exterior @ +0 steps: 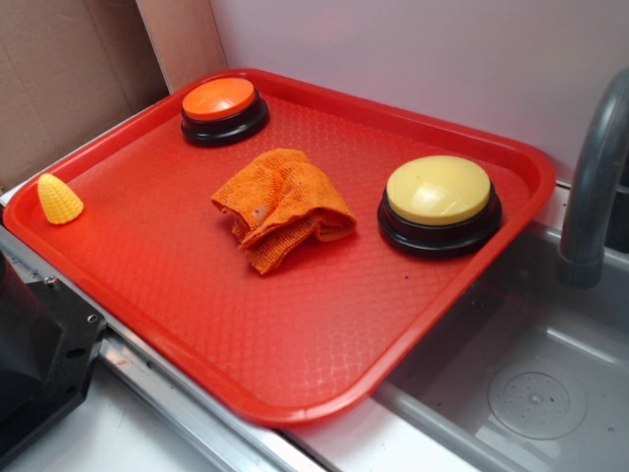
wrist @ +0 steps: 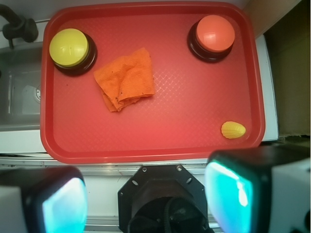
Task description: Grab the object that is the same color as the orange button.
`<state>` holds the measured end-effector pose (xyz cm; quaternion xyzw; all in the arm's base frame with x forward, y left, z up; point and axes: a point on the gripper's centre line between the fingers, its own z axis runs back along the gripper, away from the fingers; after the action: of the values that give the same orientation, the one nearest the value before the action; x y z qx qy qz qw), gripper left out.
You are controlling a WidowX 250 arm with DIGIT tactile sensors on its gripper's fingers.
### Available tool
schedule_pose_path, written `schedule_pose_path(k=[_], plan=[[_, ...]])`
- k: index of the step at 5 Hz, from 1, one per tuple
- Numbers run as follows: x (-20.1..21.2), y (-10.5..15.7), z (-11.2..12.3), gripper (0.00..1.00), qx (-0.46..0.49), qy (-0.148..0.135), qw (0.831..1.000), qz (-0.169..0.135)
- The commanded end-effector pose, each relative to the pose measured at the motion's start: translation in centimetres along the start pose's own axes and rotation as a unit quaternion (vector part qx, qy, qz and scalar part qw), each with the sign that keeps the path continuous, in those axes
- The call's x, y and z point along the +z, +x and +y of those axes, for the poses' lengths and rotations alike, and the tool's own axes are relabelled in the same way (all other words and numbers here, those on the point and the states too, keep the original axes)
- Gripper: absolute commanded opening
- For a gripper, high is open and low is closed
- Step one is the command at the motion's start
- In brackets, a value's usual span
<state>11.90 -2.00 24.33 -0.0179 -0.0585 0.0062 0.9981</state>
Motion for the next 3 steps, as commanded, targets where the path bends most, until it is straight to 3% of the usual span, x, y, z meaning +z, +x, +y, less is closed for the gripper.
schedule_pose_path(k=[1,2,3], plan=[[0.0,0.0,0.0,1.0,0.0,0.0,1.0,0.0],[-5.7,4.3,-3.5,1.0,-0.117,-0.011,0.993,0.03],[-10.5,8.5,-5.6,1.0,-0.149,-0.04,0.988,0.03]])
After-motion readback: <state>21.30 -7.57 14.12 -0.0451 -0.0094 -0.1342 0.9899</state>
